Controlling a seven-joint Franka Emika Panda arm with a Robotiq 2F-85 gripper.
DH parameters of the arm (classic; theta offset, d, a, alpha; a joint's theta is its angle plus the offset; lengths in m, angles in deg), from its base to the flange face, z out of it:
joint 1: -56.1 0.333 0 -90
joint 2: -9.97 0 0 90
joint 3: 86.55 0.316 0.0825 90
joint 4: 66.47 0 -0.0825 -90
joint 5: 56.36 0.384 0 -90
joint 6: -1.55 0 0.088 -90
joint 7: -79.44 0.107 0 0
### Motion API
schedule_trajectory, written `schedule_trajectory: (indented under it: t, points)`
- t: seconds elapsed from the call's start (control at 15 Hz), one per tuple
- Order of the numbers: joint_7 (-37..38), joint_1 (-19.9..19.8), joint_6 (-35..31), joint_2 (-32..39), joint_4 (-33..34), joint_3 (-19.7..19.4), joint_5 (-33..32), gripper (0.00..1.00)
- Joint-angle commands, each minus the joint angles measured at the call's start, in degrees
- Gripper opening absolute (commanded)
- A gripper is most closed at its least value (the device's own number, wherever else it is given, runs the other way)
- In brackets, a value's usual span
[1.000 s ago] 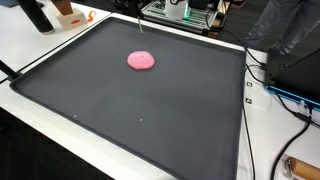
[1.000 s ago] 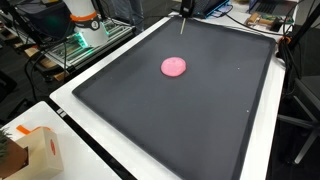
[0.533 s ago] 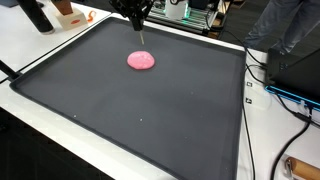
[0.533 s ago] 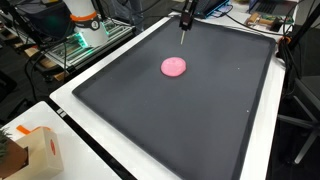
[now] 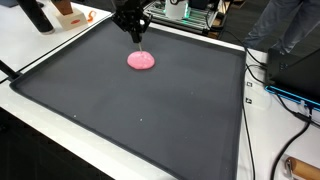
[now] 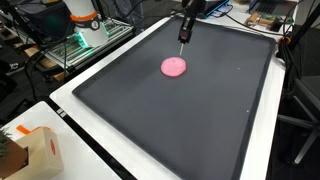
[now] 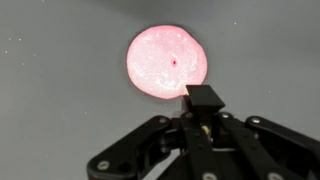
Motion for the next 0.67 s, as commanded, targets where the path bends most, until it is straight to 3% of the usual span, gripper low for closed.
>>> schedule_trajectory:
  t: [0.0, 0.6]
  points:
    - [-0.7, -0.6, -2.4, 1.1, -1.2, -0.3, -1.6, 0.03]
    - [-1.2, -1.2, -5.0, 3.0, -1.4, -0.6, -2.7, 0.03]
